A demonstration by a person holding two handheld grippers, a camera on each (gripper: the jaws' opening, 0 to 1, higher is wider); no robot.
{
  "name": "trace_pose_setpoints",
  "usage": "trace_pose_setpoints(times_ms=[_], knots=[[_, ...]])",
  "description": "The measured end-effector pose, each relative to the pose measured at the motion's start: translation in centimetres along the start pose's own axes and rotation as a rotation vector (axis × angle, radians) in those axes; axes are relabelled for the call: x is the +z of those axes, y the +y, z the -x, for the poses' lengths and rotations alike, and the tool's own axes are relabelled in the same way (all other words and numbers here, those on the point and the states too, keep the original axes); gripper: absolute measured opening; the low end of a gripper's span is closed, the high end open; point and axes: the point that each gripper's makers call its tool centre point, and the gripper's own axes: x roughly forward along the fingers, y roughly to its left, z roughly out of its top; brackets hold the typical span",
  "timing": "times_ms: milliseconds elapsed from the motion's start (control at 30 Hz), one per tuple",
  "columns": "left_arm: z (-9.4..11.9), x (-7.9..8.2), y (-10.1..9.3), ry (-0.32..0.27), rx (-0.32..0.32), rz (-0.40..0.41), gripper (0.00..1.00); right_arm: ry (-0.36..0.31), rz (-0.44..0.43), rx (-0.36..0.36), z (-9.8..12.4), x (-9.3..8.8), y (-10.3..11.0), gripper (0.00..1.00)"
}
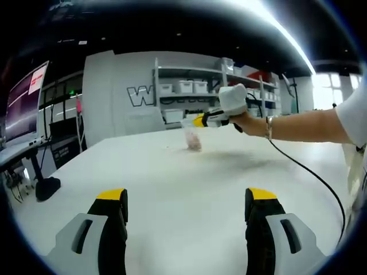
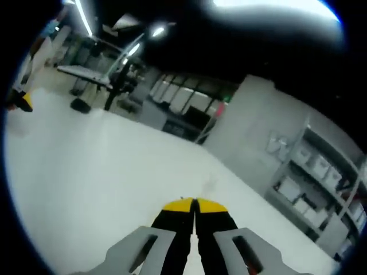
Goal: Open the resealable bag by pulling the two sides of the seal apart until the entire bag opening is separated and visibly accessible.
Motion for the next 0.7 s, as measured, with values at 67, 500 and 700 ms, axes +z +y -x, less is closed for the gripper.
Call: trace_pose_setpoints(times_ms=[67, 500, 700], knots=[[0.1, 0.1, 0.0, -0.003, 0.002, -0.002, 0.83, -0.006, -0.002, -0.013, 0.6, 0.3, -0.2, 0.00], [0.6, 0.5, -0.6, -0.012, -0.002, -0.009, 0.83, -0.022, 0.015, -0.039, 2.6, 0.7, 0.0, 0.00], [0.7, 0.7, -0.8, -0.015, -0.002, -0.012, 0.83, -0.018, 0.018, -0.050, 3.4, 0.7, -0.1, 0.00]])
